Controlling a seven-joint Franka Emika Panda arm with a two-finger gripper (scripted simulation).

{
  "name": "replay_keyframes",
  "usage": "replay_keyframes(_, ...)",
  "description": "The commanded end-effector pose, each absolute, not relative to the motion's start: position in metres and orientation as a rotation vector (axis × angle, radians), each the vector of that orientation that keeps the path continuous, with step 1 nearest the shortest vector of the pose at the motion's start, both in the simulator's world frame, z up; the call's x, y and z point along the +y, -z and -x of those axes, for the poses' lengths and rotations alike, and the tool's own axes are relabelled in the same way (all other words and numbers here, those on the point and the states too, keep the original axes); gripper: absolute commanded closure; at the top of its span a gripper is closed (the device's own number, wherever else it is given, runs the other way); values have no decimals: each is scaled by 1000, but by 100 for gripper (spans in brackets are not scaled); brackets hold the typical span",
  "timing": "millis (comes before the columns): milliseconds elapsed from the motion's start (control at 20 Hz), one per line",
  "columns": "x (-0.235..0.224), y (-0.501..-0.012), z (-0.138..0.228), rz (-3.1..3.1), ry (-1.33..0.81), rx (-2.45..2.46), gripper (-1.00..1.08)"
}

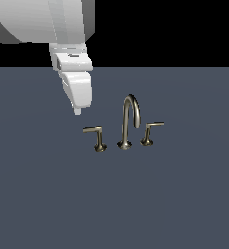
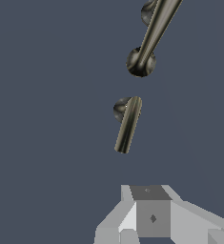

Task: Turn on the faucet by rotating a designated handle.

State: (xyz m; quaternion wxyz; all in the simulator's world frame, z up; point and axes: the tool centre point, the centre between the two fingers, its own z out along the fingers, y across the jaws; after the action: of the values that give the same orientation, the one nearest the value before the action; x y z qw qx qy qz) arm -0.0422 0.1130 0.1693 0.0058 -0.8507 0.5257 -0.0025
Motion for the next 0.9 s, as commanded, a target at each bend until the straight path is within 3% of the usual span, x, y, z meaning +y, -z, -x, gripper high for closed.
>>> replay_keyframes(0, 111, -155, 32, 2625, 8, 1710, 108)
replay_keyframes(850, 94, -93, -16, 2432, 2, 1991, 108)
